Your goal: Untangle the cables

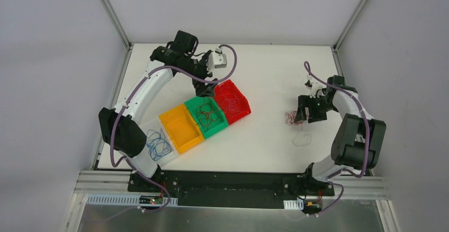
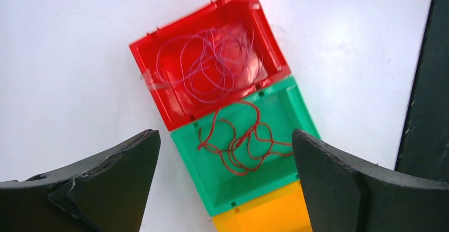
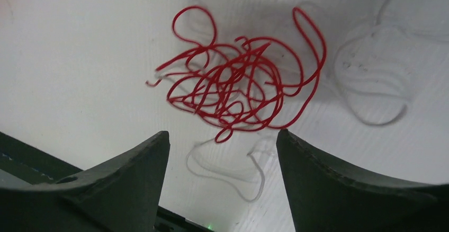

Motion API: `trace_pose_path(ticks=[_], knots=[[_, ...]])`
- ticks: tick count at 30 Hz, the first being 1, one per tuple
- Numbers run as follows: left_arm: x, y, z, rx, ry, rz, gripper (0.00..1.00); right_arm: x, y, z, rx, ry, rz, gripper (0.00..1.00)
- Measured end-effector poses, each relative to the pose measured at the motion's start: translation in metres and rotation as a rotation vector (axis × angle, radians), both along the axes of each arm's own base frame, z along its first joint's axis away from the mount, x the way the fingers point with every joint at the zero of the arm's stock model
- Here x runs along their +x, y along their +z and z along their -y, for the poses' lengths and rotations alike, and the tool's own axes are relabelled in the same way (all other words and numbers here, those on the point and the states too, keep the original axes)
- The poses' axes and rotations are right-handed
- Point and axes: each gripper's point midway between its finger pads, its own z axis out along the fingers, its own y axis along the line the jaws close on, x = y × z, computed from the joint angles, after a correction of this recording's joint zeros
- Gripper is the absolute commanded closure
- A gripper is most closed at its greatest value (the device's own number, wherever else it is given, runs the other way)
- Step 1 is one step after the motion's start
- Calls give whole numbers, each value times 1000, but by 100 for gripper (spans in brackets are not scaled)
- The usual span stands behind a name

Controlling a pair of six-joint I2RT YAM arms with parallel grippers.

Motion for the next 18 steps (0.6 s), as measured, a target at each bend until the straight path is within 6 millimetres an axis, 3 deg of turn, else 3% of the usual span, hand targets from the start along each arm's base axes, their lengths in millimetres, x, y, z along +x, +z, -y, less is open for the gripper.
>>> trace_pose_path(ticks=[4,9,14,18], knots=[[11,31,17,-103,78,-25,1,21,-12,7,-7,-29,-36,55],[52,52,25,-219,315,33,1,34,-17,9,-1,-18,-48,98],[72,70,28,-370,509,18,1,27,0,-6,80,22,-23,100],[62,76,55,-410,455,11,1,29,44,-23,142,57,126,100]])
